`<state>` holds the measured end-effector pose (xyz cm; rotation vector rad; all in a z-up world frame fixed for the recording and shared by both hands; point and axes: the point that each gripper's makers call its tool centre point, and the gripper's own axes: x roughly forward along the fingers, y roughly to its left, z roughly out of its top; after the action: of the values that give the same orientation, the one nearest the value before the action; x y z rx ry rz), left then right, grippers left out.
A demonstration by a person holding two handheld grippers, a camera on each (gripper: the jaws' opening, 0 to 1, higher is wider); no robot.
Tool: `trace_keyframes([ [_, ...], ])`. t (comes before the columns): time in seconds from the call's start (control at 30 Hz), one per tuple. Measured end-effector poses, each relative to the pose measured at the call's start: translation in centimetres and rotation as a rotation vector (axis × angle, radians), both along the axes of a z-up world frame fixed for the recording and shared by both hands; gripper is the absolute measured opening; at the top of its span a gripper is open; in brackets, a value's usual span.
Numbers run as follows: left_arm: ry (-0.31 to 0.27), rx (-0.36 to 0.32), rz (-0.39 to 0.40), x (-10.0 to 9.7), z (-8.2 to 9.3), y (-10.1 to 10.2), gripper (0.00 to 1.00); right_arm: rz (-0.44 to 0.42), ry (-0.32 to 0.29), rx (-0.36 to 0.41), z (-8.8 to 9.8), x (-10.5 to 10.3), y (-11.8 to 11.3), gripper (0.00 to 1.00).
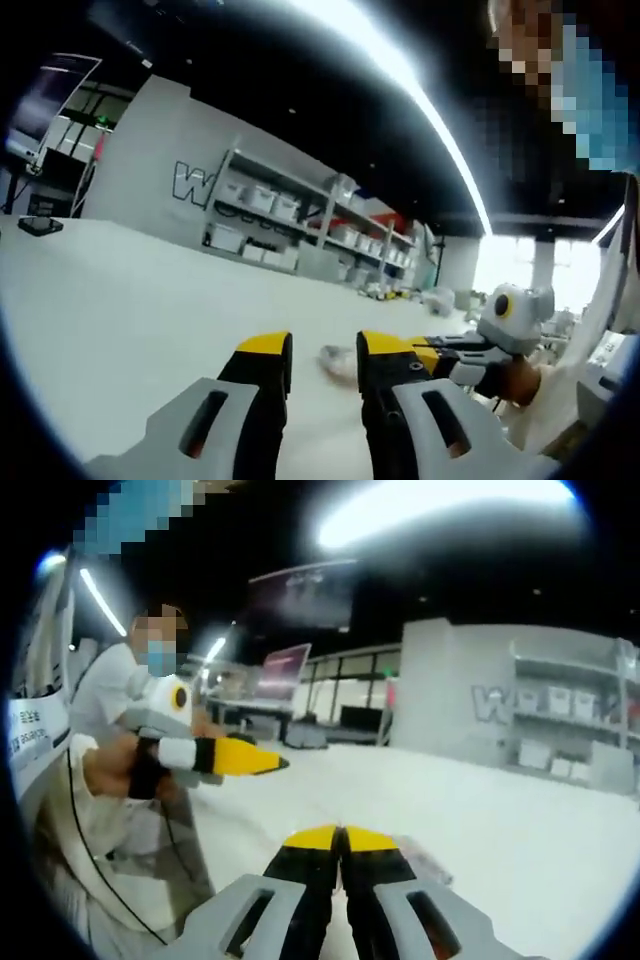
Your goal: Open the resealable bag by pulling the two sides of the seal apart until the entire bag opening is separated and visibly accessible.
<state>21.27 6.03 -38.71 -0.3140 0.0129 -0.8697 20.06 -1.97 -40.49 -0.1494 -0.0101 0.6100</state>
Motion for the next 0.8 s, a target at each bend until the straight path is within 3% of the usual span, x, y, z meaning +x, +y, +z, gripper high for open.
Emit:
trace_keyframes([
  [0.1,-0.010,0.010,0.004,0.0,-0.5,-0.1,0.25,0.000,0.003,0.013,0.2,0.0,0.0,0.00],
  [0.2,0.023,0.023,-0.006,-0.1,-1.0,-0.1,0.26,-0.002,0.003,0.022,0.4,0.0,-0.1,0.00],
  [0.4,-0.005,0.023,0.016,0.0,-0.5,0.4,0.31,-0.001,-0.014,0.032,1.0,0.1,0.1,0.00],
  [0.47,-0.065,0.055,0.059,0.4,-0.2,0.8,0.41,-0.002,-0.028,0.030,1.4,0.0,0.1,0.00],
  [0.53,-0.116,0.100,0.104,0.7,-0.2,1.0,0.64,-0.007,-0.044,0.028,1.8,0.0,0.0,0.00],
  [0.6,-0.169,0.120,0.141,0.8,0.2,1.1,0.81,-0.015,-0.058,0.032,2.2,0.1,-0.2,0.00],
  [0.7,-0.186,0.146,0.169,1.0,0.3,1.2,0.97,-0.028,-0.074,0.033,2.6,0.1,-0.6,0.00],
  [0.73,-0.223,0.156,0.187,1.1,0.6,1.4,1.00,-0.032,-0.080,0.034,2.8,0.2,-0.7,0.00],
  [0.8,-0.266,0.170,0.215,1.2,1.0,1.8,1.00,-0.039,-0.094,0.034,3.3,0.2,-0.9,0.00],
])
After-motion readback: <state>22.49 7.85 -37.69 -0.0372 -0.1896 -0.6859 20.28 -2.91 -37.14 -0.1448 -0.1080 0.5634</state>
